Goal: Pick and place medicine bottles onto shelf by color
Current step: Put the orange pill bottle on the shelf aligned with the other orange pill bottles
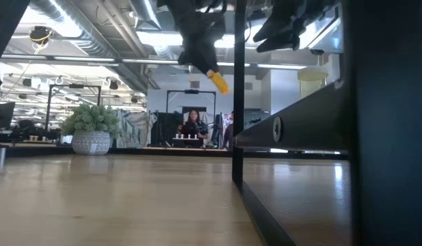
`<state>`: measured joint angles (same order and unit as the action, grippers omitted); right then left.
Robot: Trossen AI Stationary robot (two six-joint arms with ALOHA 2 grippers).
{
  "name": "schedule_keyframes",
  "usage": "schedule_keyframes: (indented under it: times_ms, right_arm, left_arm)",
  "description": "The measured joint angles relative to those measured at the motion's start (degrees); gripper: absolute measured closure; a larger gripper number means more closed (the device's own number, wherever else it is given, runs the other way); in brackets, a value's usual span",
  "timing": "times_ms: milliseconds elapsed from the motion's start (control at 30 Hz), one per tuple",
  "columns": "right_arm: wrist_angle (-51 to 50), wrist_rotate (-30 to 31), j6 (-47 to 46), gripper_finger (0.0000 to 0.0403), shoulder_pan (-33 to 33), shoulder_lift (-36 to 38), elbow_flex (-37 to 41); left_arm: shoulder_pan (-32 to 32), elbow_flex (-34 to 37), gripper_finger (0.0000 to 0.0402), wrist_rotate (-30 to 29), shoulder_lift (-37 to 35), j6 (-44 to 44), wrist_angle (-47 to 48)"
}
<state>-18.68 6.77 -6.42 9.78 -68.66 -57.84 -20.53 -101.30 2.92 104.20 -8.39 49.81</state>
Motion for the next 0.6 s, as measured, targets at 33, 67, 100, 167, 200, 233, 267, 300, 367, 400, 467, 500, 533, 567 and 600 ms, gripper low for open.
schedule_keyframes:
  times_ms: [33,67,100,167,200,233,267,300,367,400,467,500,533,567,600]
  right_arm:
    - [0.52,-1.44,0.93,0.0159,0.42,-0.68,0.00]
    - [0.91,-2.73,1.91,0.0159,0.79,-1.31,0.00]
    - [1.29,-3.95,2.41,0.0159,1.14,-1.94,0.00]
    - [1.36,-5.84,3.48,0.0159,1.81,-3.25,0.00]
    - [1.36,-6.46,3.90,0.0159,2.08,-3.87,0.00]
    - [1.36,-6.85,4.29,0.0159,2.26,-4.41,0.00]
    - [1.34,-6.89,5.08,0.0159,2.43,-4.99,0.00]
    - [1.36,-6.92,5.66,0.0159,2.59,-5.56,0.00]
    - [1.36,-6.91,6.89,0.0159,2.88,-6.75,0.00]
    - [1.32,-6.90,7.20,0.0159,3.12,-7.25,0.00]
    - [1.37,-6.96,8.02,0.0159,3.51,-8.21,0.00]
    - [1.34,-6.94,8.31,0.0159,3.57,-8.60,0.00]
    - [1.44,-6.89,8.57,0.0159,3.57,-9.05,0.00]
    - [1.78,-6.89,8.97,0.0159,3.57,-9.45,0.00]
    - [2.35,-6.89,9.71,0.0159,3.57,-9.74,0.00]
  left_arm:
    - [0.65,0.00,0.0287,-0.11,-0.04,-0.62,-0.88]
    - [1.23,0.00,0.0287,-0.18,-0.04,-1.34,-1.51]
    - [1.69,0.00,0.0287,-0.20,-0.04,-1.90,-1.65]
    - [2.50,0.00,0.0287,-0.20,-0.04,-2.33,-2.49]
    - [2.91,0.00,0.0287,-0.22,-0.04,-2.98,-3.28]
    - [3.23,0.00,0.0287,-0.20,-0.04,-3.46,-3.78]
    - [3.53,0.00,0.0287,-0.20,-0.04,-3.60,-4.11]
    - [3.79,0.00,0.0287,-0.20,-0.04,-3.80,-4.53]
    - [4.19,0.00,0.0287,-0.20,-0.04,-4.74,-5.63]
    - [4.29,0.00,0.0287,-0.20,-0.04,-5.03,-5.99]
    - [4.43,0.00,0.0287,-0.24,-0.04,-5.12,-6.35]
    - [4.49,0.00,0.0287,-0.22,-0.04,-5.21,-6.52]
    - [4.48,0.00,0.0287,-0.22,-0.04,-5.32,-6.78]
    - [4.48,0.00,0.0287,-0.22,-0.04,-5.86,-6.93]
    - [4.49,0.00,0.0287,-0.22,-0.04,-6.24,-6.94]
